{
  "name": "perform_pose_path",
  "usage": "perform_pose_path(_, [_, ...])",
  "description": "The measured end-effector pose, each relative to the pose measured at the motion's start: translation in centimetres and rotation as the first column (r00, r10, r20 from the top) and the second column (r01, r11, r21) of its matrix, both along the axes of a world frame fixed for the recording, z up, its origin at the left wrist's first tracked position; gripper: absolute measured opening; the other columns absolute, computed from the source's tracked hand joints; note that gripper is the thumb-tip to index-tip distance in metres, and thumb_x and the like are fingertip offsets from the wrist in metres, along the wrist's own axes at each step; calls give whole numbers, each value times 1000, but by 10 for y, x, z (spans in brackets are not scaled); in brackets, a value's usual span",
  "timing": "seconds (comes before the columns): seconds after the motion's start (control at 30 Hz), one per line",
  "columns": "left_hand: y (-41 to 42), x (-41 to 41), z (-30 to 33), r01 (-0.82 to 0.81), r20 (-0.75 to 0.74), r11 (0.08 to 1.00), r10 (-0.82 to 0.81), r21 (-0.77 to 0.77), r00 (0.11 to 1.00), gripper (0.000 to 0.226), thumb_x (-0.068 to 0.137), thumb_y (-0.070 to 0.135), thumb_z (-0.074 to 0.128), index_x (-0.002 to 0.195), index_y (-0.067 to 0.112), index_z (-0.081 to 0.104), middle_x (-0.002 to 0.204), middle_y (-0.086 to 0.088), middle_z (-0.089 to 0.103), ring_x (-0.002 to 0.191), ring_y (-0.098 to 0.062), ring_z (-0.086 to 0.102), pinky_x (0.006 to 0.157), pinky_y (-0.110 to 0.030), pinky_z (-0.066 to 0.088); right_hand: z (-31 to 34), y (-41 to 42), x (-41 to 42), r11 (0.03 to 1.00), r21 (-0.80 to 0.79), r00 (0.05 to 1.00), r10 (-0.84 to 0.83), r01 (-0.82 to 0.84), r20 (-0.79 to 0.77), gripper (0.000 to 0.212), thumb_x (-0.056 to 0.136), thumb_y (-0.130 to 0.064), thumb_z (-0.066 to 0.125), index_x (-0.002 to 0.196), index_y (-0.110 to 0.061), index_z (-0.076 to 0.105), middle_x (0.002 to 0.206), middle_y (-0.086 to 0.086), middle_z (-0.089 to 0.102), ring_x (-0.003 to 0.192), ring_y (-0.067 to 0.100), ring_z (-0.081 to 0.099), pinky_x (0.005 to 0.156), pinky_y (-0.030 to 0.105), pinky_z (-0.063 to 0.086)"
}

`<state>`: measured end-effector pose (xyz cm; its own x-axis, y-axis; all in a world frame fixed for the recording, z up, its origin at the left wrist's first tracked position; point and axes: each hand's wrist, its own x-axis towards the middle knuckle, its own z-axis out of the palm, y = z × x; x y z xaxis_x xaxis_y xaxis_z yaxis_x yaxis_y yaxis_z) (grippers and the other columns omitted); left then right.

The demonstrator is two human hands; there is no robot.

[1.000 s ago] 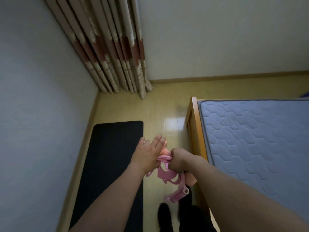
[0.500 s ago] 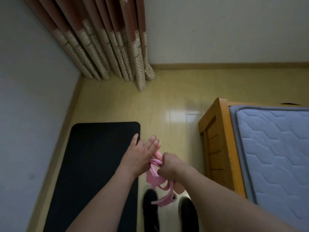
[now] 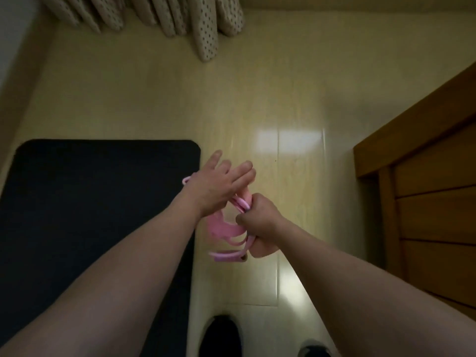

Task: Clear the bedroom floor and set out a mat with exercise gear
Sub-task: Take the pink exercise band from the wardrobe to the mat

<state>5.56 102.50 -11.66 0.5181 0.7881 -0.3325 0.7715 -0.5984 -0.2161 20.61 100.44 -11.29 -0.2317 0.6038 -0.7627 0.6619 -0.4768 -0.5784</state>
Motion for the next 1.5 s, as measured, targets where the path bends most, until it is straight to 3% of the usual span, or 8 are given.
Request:
perform_pose_path(0.13, [-20,27,-61,-268,66,963,269,-27,961,68,94,20,39,152,20,4,160,-12,8,145,-36,16,118,-55,15,-58,5,22,992,8,992,-127,126,13,9,85,-13,61,88,-10,53,76,5,55,65,17,55,54,27,43])
perform_pose_path(0.3, [-76,18,-96,-473,305,826,556,-306,773,63,78,37,36,126,2,57,132,-23,54,119,-41,55,102,-53,41,-95,-9,39,942,-78,945,-323,326,56,19,75,-4,59,94,-4,62,84,15,62,69,27,60,62,38,54])
perform_pose_path(0.47, [-89,28,-99,-386,204,675,622,-629,756,58,92,41,33,147,25,35,158,3,27,147,-20,17,122,-41,3,-106,-14,50,929,-104,935,-352,355,50,18,78,-2,57,96,-8,56,81,10,58,68,24,58,61,35,51])
perform_pose_path(0.87, [-79,21,-91,-208,-199,-133,920,-969,337,23,91,11,50,111,13,59,103,-5,63,94,-16,56,97,-31,44,-109,18,18,876,-117,874,-478,468,-88,29,74,-5,61,102,1,56,72,7,52,57,19,51,47,26,44])
perform_pose_path(1.17, [-98,20,-119,-408,-358,-264,918,-874,172,30,101,17,39,80,14,60,84,-3,60,81,-16,57,80,-27,47,-123,9,1,816,-352,876,-481,459,26,58,76,-20,69,119,-6,33,98,16,56,78,30,62,67,41,57])
perform_pose_path(1.27, [-89,17,-120,-571,-237,-96,955,-815,178,28,87,24,40,99,10,62,108,-8,60,103,-28,58,94,-36,48,-124,11,10,792,-446,885,-466,417,1,85,56,-45,75,126,-11,39,105,18,62,91,34,66,85,53,55])
perform_pose_path(1.37, [-73,25,-114,-433,-54,-96,993,-896,-109,50,90,26,48,138,13,45,122,0,50,109,-18,50,87,-30,40,-120,17,24,818,-428,895,-444,384,-47,61,74,-57,56,114,-11,54,103,15,64,95,32,64,92,50,52])
perform_pose_path(1.5, [-38,49,-111,-191,14,-44,956,-981,-294,38,93,35,52,120,10,59,100,2,66,88,-15,62,75,-28,49,-123,23,45,767,-422,816,-569,484,-99,62,93,-57,27,87,-11,68,83,13,69,77,24,65,80,36,52])
